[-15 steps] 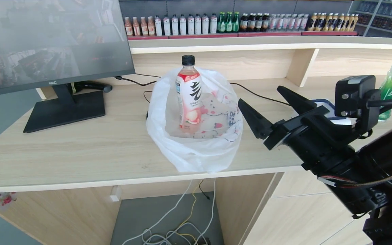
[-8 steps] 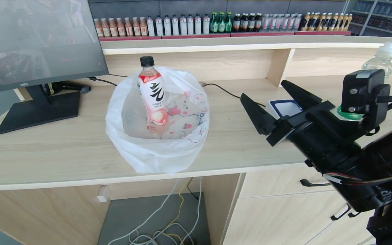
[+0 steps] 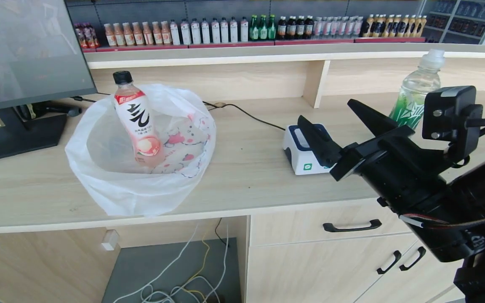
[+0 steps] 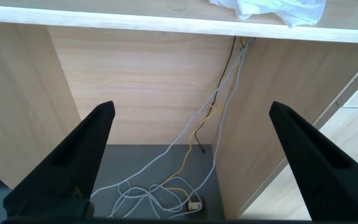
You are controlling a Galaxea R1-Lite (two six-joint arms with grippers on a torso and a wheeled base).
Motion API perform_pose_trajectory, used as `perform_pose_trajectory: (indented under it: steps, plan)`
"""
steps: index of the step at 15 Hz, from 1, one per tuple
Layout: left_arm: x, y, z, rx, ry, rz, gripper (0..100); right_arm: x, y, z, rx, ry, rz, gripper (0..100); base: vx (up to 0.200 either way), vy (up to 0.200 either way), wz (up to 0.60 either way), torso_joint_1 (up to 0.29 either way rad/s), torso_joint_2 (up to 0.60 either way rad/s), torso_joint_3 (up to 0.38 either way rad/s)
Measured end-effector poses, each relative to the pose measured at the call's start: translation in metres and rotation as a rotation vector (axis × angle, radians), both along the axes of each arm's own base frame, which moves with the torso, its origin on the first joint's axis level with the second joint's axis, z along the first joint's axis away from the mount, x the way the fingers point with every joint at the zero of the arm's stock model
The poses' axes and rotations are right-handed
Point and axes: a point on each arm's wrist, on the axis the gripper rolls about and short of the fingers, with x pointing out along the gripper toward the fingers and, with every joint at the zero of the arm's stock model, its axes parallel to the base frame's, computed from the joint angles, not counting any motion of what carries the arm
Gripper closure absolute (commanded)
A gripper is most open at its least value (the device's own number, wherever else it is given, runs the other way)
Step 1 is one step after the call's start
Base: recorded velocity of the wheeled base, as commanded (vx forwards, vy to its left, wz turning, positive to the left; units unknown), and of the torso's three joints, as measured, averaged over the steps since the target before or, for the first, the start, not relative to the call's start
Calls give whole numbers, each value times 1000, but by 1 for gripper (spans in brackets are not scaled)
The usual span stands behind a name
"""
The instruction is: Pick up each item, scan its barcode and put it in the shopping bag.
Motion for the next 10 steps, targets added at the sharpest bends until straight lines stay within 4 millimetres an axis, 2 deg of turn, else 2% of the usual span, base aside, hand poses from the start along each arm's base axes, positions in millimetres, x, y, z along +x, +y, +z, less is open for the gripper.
perform_pose_trajectory:
  steps: [10]
  plan:
    - [0, 0, 0, 1, 0, 0, 0, 0, 1, -2, -5, 6, 1, 0, 0, -200, 0, 0, 2, -1]
